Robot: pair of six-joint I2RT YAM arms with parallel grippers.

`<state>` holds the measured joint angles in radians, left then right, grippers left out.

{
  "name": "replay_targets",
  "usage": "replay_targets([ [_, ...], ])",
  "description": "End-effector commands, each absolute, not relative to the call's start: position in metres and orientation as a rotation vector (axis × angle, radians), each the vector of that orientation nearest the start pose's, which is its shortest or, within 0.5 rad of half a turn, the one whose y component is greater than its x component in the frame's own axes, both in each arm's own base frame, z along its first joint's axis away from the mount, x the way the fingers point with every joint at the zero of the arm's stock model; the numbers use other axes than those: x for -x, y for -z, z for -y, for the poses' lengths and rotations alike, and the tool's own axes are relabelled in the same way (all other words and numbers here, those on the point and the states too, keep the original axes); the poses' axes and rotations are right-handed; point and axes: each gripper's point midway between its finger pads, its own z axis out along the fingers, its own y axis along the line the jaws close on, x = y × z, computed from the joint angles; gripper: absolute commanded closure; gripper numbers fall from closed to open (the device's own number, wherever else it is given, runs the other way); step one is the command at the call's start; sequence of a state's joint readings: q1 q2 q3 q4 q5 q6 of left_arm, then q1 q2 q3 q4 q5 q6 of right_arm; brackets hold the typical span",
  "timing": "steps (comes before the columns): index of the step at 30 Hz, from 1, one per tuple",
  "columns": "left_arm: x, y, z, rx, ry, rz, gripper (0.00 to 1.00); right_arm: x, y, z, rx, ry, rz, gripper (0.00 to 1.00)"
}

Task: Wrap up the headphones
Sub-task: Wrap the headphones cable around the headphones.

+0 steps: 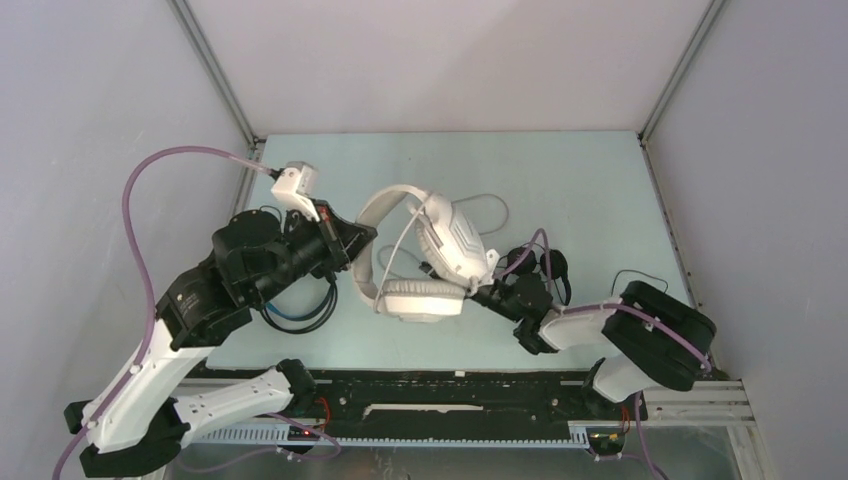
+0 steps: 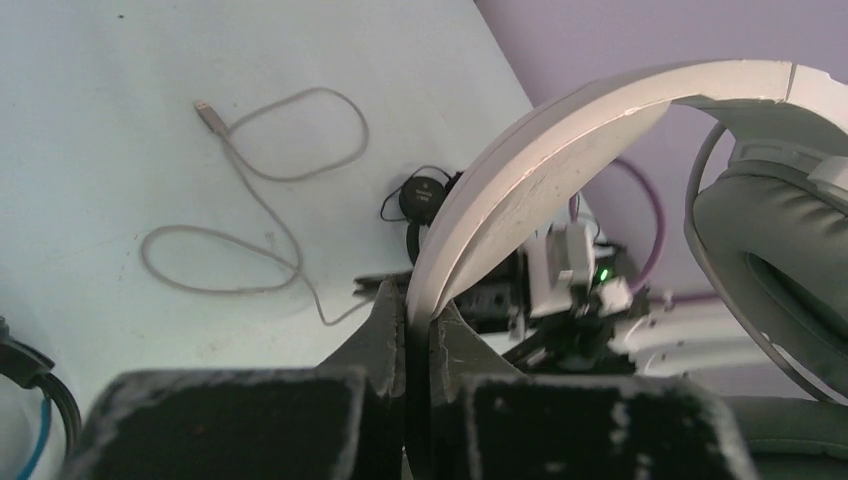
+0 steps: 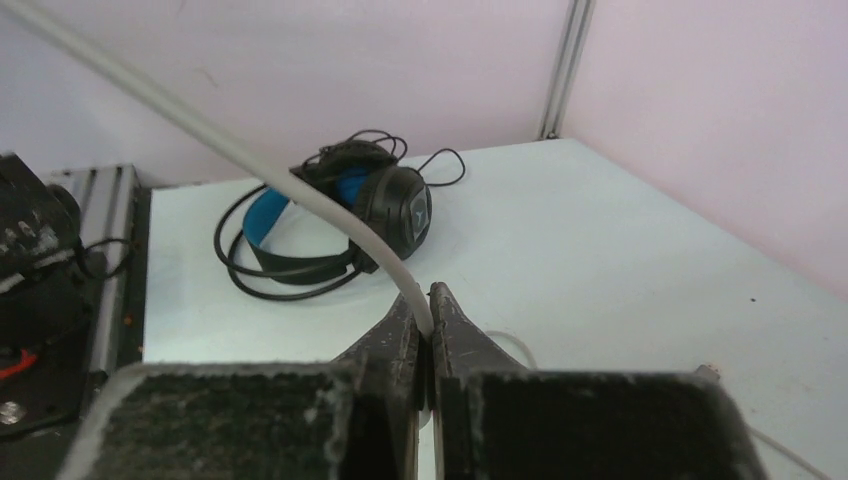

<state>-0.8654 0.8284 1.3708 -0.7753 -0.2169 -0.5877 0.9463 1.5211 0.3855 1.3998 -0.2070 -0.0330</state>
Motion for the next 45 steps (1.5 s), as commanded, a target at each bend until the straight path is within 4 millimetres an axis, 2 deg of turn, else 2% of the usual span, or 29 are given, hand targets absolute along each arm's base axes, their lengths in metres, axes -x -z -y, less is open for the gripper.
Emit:
replay_targets([
  [1,-0.155,-0.428,0.196,-0.321,0.931,-1.769,1.00,-0.215,-0.215,-0.345,0.734,-0.997,-1.182,1.00],
  [4,-0.152,-0.408,0.202,-0.461,0.876,-1.819,1.00,-0.214,-0.216,-0.341,0.721,-1.033,-1.258,1.00],
  [6,-0.151,-0.394,0.204,-0.556,0.830,-1.841,1.00,-0.212,-0.225,-0.338,0.709,-1.066,-1.309,1.00],
  [7,-0.153,-0.387,0.203,-0.592,0.793,-1.855,1.00,-0.210,-0.219,-0.336,0.718,-1.078,-1.374,1.00],
  [10,-0.160,-0.362,0.198,-0.746,0.651,-1.869,1.00,-0.202,-0.220,-0.330,0.728,-1.124,-1.492,1.00],
  [14,-0.177,-0.333,0.188,-0.889,0.447,-1.850,1.00,-0.189,-0.221,-0.319,0.739,-1.196,-1.596,1.00],
  [21,-0.193,-0.300,0.192,-1.162,0.271,-1.758,1.00,-0.180,-0.234,-0.299,0.693,-1.284,-1.677,1.00],
  [25,-0.223,-0.284,0.181,-1.159,0.053,-1.683,1.00,-0.168,-0.245,-0.300,0.723,-1.365,-1.684,1.00],
  [28,-0.236,-0.286,0.181,-1.110,0.002,-1.631,1.00,-0.167,-0.245,-0.299,0.710,-1.358,-1.722,1.00],
  [32,-0.237,-0.306,0.186,-1.013,0.071,-1.594,1.00,-0.179,-0.237,-0.293,0.650,-1.275,-1.765,1.00],
  [34,-0.238,-0.309,0.184,-0.992,0.066,-1.589,1.00,-0.182,-0.234,-0.292,0.629,-1.263,-1.781,1.00],
  [40,-0.242,-0.305,0.170,-1.001,0.009,-1.596,1.00,-0.180,-0.238,-0.289,0.604,-1.308,-1.796,1.00],
  [45,-0.249,-0.290,0.165,-1.089,-0.106,-1.500,1.00,-0.164,-0.253,-0.287,0.635,-1.456,-1.779,1.00],
])
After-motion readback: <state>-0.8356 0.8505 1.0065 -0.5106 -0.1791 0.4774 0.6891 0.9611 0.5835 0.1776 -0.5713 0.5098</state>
